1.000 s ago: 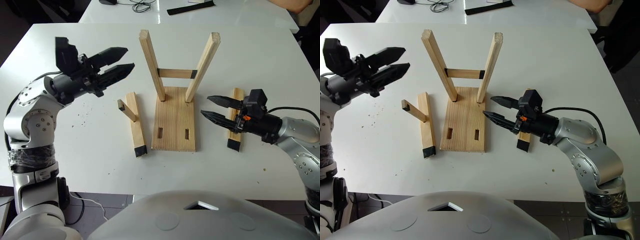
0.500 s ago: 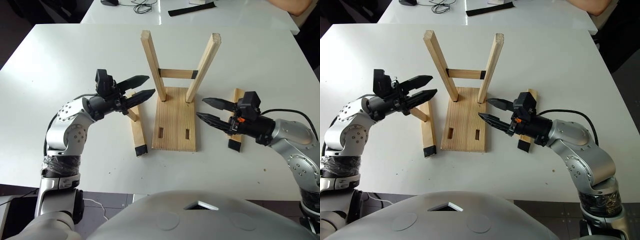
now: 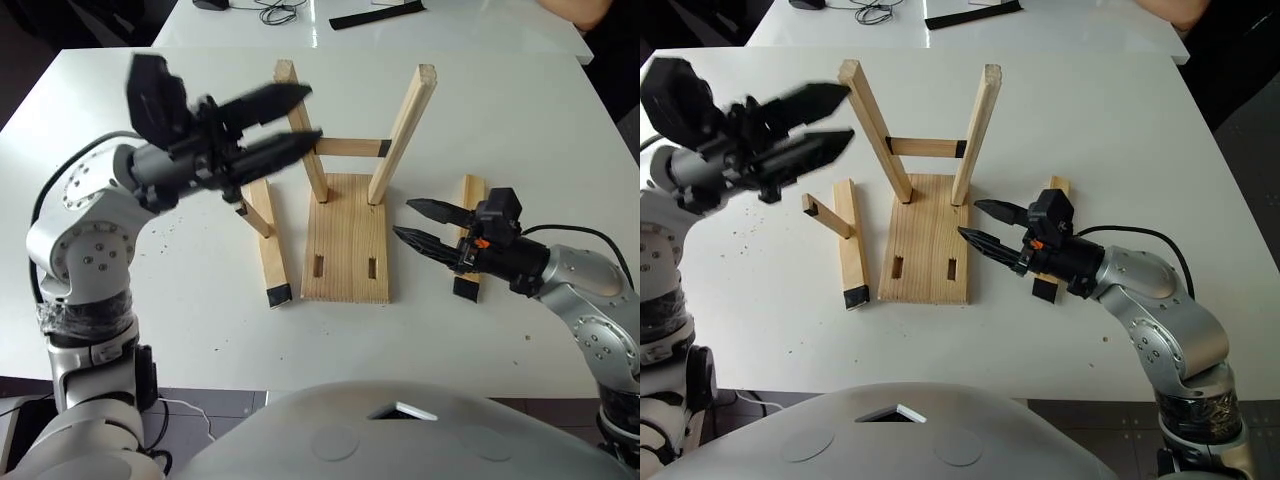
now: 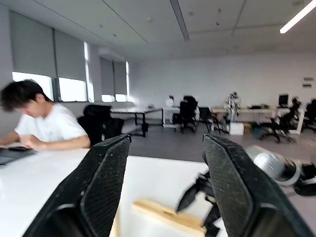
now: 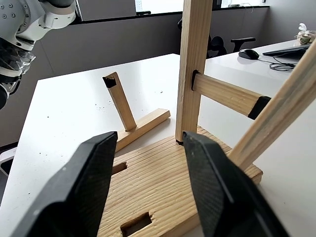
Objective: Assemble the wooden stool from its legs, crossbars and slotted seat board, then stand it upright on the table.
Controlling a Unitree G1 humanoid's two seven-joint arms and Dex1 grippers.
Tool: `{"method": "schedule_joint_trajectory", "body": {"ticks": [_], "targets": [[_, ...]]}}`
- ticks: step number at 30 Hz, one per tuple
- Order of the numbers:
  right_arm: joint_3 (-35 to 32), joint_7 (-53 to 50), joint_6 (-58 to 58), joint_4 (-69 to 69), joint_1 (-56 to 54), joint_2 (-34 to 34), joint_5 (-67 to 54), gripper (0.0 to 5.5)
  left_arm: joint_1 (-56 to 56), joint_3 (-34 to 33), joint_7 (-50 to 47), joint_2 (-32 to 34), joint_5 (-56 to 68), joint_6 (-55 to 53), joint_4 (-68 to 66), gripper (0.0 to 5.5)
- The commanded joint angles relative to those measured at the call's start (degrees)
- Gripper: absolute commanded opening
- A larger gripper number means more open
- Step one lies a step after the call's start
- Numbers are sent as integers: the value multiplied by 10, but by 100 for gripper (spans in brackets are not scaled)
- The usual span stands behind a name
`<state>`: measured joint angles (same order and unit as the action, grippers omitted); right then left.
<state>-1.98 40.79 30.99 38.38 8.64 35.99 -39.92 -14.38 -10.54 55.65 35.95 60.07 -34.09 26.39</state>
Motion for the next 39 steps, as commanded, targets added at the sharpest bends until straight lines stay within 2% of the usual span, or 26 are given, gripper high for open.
{"method": "schedule_joint_trajectory", "body": {"ticks": [1, 6, 13, 22, 27, 31, 34, 36, 39], "targets": [[-10, -3, -6, 11, 11, 1, 2, 242, 145, 99, 50, 70, -167, 47, 17, 272], [-3, -9, -6, 17, 23, -2, 7, 242, 222, 166, 90, 97, -319, 154, -68, 272], [6, -17, -7, 22, 32, -7, 12, 242, 226, 178, 126, 112, -370, 197, -128, 272], [12, -26, -13, 23, 44, -16, 22, 242, 240, 153, 215, 212, -455, 356, -231, 272], [14, -34, -18, 30, 57, -19, 30, 242, 182, 134, 222, 221, -456, 383, -292, 272], [12, -36, -20, 33, 63, -18, 31, 242, 147, 99, 219, 213, -414, 356, -302, 272], [12, -36, -21, 33, 70, -14, 37, 242, 136, 65, 196, 212, -369, 278, -272, 272], [10, -38, -22, 35, 76, -14, 42, 242, 153, 44, 173, 210, -339, 216, -239, 302], [2, -50, -26, 49, 104, -18, 51, 242, 244, -5, 146, 217, -282, 112, -141, 356]]}}
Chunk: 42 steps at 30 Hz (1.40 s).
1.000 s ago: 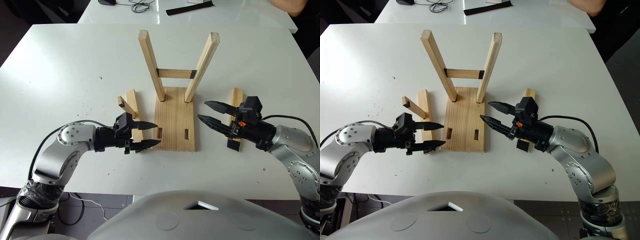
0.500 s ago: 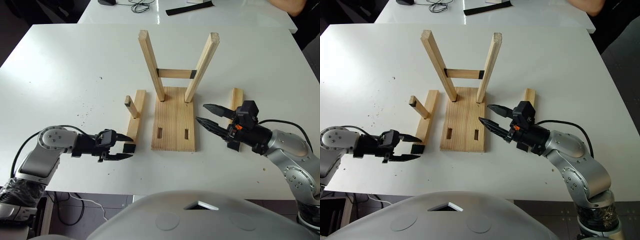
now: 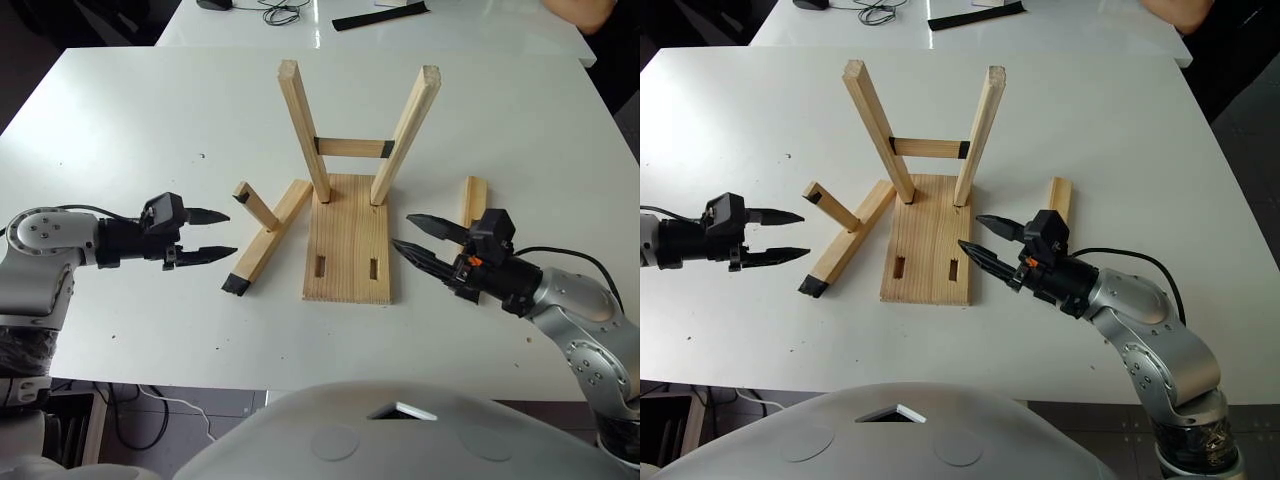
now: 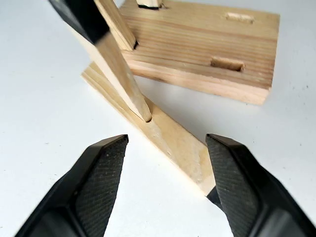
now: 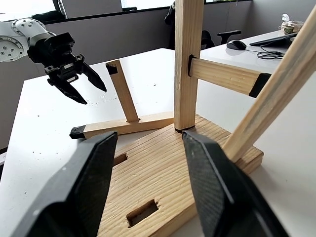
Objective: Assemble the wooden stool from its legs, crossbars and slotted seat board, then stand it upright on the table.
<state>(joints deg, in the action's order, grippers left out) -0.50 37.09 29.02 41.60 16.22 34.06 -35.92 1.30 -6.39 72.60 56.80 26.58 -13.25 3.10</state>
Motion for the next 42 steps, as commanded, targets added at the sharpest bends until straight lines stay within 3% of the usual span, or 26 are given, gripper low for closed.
{"method": "schedule_joint_trajectory", "body": {"ticks": [1, 5, 11, 17, 29, 42], "targets": [[-17, -19, -9, 25, 41, -2, 12, 242, 110, -57, -36, 12, 60, -125, 118, 371], [-31, -36, -20, 39, 80, -14, 15, 242, 83, -51, -171, -13, 22, -216, 170, 436], [-29, -36, -15, 26, 58, -6, 20, 242, 82, -19, -297, -74, 14, -299, 269, 436], [-29, -25, -11, 17, 44, 5, 20, 242, 131, 15, -328, -95, -4, -310, 288, 436], [-3, -29, -15, 11, 42, 1, 47, 242, 165, 76, -310, -87, -98, -226, 184, 436], [6, -21, -24, -11, 24, 3, 70, 242, 48, 50, -318, -119, -90, -194, 55, 244]]}}
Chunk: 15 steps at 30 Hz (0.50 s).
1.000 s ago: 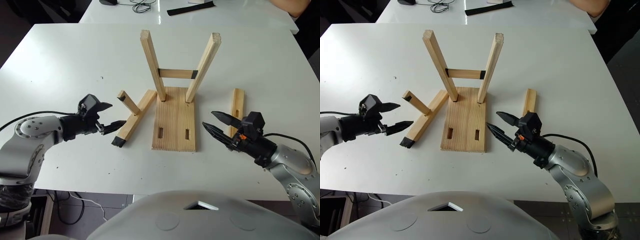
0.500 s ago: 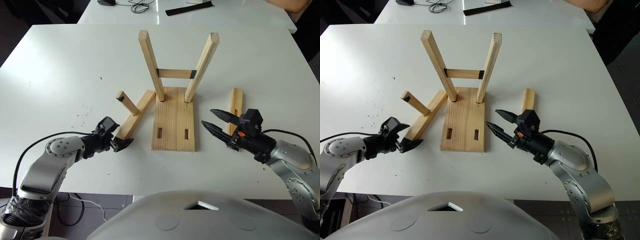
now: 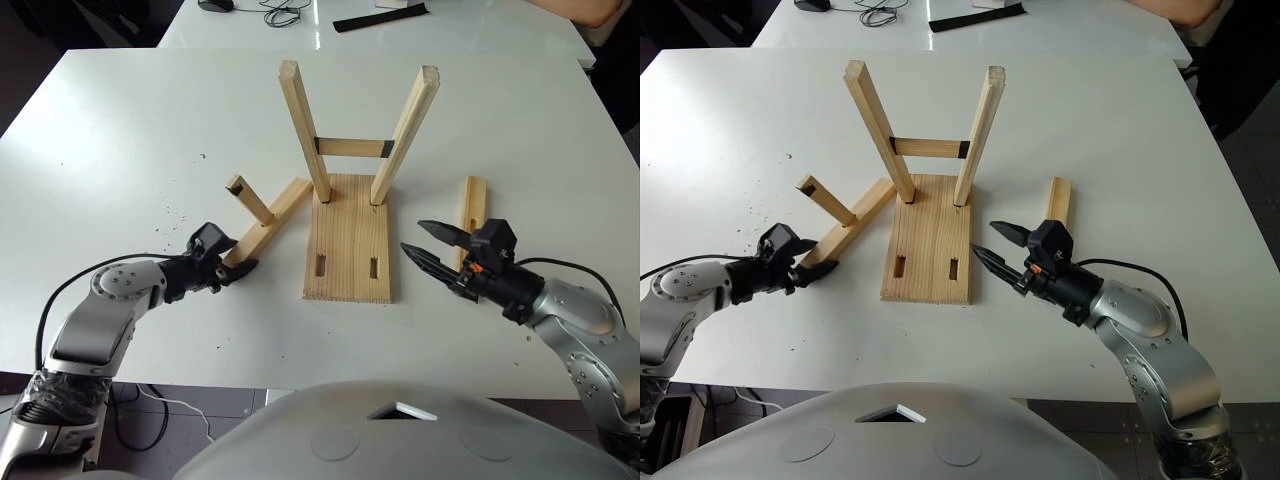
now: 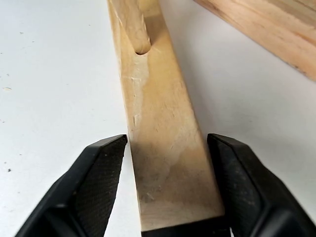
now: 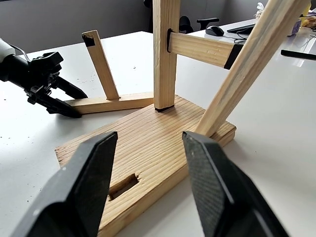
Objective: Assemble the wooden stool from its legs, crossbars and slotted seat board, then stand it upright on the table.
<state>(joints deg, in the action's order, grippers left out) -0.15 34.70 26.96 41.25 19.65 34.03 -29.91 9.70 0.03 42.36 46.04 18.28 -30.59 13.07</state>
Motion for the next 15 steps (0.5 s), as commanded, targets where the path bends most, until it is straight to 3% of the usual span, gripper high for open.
{"method": "schedule_joint_trajectory", "body": {"ticks": [1, 8, 15], "targets": [[3, 3, -4, -9, -12, 3, 12, 242, -58, -25, -19, -13, -3, -23, -64, 224], [1, 8, -6, -25, -31, 2, 18, 242, -149, -71, -11, -33, 31, -35, -132, 200], [-10, 15, -9, -43, -67, 6, 18, 242, -418, -260, -100, -108, 220, -51, -195, 200]]}}
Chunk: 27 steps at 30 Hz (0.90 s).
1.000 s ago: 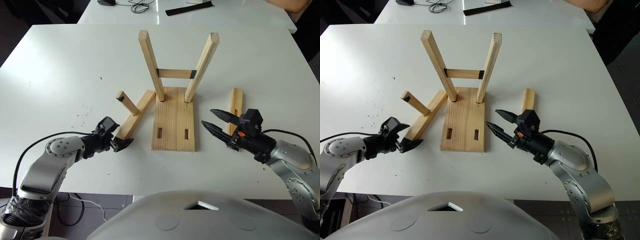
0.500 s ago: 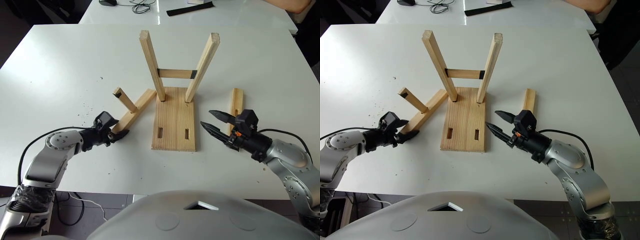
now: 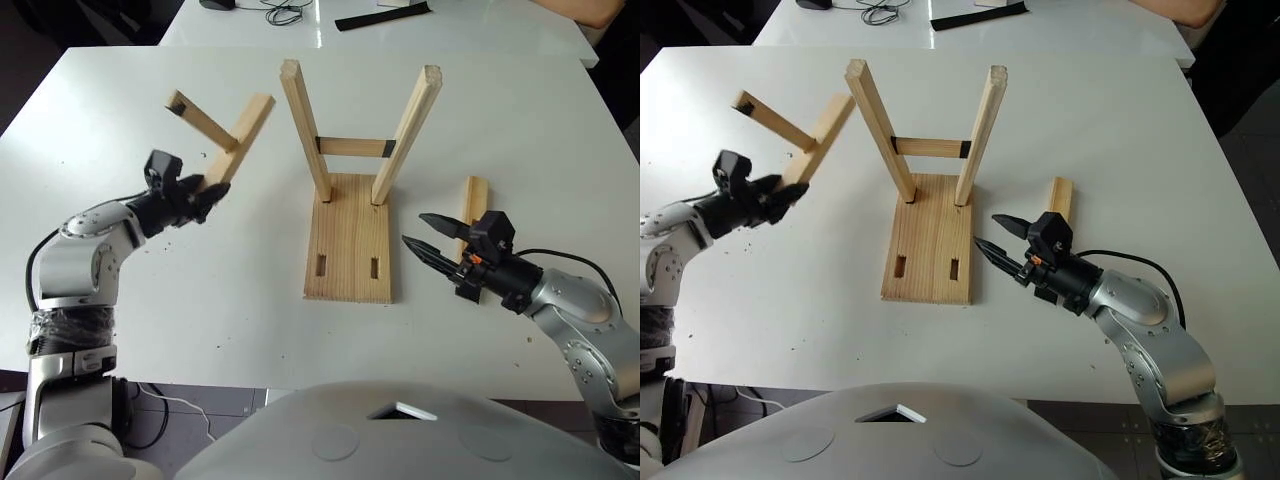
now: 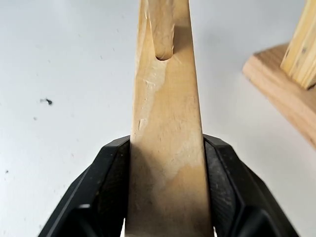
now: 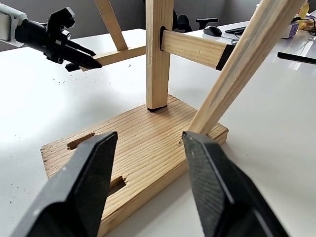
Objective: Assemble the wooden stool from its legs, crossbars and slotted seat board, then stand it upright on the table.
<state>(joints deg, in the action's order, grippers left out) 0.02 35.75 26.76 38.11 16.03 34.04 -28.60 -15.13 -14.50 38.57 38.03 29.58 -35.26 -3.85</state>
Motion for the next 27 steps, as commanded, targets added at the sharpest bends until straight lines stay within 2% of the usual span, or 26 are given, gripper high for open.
{"method": "schedule_joint_trajectory", "body": {"ticks": [1, 3, 6, 8, 10, 14, 18, 22, 27], "targets": [[-21, 2, -7, -16, -39, 4, 1, 242, -202, -131, -66, -30, 143, -14, -13, 200], [-48, 1, -3, -22, -58, 1, -25, 242, -252, -154, -64, -36, 243, -48, 45, 200], [-96, 11, 20, 7, -89, -2, -124, 242, -282, -146, -62, -50, 420, -108, 157, 200], [-122, 17, 31, 32, -110, 1, -217, 242, -267, -134, -56, -59, 522, -129, 207, 200], [-147, 16, 43, 38, -140, 16, -311, 242, -226, -109, -31, -61, 571, -149, 254, 200], [-196, 28, 81, 13, -191, 80, -460, 300, -146, -62, 43, -44, 570, -176, 313, 200], [-214, 40, 136, -27, -256, 154, -582, 366, -87, -28, 126, -13, 517, -174, 340, 200], [-205, 47, 171, -52, -301, 193, -635, 424, -66, -13, 171, 0, 478, -155, 341, 200], [-160, 41, 190, -58, -353, 190, -638, 504, -38, 22, 225, 17, 404, -120, 343, 200]]}}
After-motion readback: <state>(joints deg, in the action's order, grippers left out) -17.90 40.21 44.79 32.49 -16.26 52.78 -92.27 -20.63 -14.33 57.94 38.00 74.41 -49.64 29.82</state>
